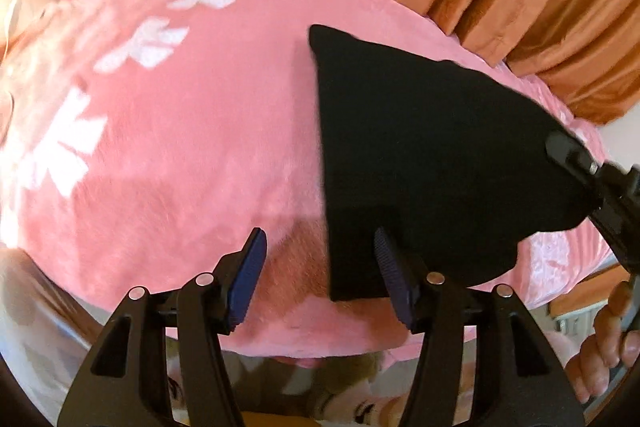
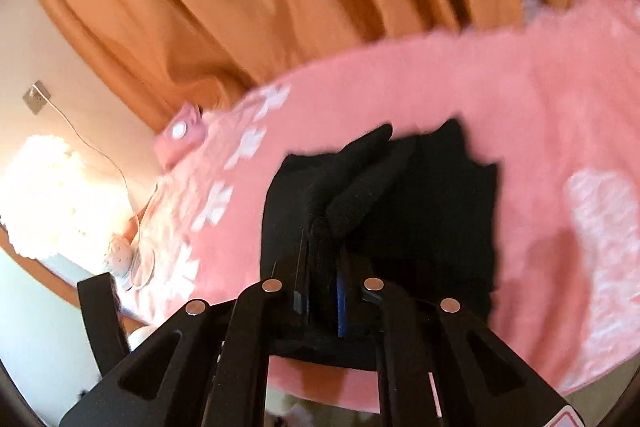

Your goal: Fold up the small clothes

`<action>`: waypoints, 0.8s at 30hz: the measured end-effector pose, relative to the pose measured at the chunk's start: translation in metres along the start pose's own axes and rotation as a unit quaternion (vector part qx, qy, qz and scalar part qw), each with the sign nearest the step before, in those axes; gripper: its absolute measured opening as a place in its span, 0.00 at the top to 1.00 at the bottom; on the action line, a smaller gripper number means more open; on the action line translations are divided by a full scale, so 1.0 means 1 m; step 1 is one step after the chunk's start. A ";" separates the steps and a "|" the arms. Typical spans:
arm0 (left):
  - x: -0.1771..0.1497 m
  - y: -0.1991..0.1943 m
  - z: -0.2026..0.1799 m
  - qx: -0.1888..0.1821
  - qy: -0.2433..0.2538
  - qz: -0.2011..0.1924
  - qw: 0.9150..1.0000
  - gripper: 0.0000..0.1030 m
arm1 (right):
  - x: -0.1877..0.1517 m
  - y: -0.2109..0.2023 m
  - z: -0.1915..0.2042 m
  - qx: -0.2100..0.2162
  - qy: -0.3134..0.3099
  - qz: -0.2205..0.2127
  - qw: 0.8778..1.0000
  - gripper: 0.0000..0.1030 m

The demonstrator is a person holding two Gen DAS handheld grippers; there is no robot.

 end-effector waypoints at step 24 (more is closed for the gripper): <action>-0.017 0.030 -0.029 0.049 0.059 0.056 0.995 0.46 | -0.061 0.049 -0.079 -0.098 0.049 0.076 0.991 0.93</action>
Point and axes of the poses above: each gripper's, at about its wrist camera, not at the fingertips, and y roughly the way its jaws point, z to its left, x to its top, the point moved 10 cm from there along y, roughly the way its jaws point, and after that the axes turned 13 degrees about y, right-handed, at the moved point
